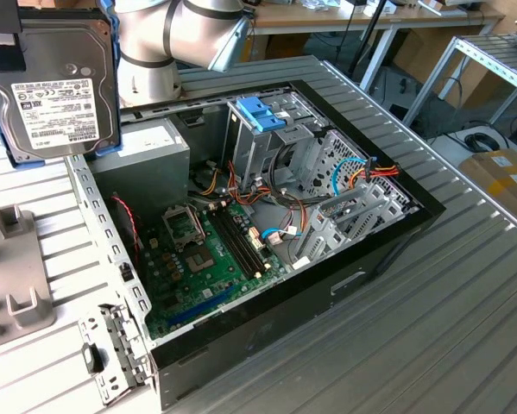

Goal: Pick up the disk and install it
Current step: 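Pick up the disk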

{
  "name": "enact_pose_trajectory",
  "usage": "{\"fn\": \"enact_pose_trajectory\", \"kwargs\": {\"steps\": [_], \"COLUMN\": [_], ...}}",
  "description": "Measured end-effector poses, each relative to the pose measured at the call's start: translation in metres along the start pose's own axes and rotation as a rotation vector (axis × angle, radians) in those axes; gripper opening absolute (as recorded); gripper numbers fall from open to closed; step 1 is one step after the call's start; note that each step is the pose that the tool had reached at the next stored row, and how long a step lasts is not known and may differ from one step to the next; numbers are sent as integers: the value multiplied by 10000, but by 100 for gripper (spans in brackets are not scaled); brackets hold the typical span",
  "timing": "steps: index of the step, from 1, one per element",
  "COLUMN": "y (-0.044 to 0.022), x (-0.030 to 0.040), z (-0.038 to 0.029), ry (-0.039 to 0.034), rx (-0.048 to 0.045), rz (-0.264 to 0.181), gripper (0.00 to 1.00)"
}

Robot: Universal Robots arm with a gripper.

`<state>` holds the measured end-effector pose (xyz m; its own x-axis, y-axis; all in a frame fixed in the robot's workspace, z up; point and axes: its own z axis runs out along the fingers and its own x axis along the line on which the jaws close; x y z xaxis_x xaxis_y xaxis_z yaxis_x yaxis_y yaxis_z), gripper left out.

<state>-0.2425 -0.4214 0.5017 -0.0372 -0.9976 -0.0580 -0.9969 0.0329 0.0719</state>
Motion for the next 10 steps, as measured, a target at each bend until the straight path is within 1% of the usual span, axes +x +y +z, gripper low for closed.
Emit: {"fn": "enact_pose_trajectory", "kwargs": {"steps": [10], "y": [-28], "x": [-1], "z": [-2], "ry": [0], "rx": [0], "rz": [0], "gripper": [37]}}
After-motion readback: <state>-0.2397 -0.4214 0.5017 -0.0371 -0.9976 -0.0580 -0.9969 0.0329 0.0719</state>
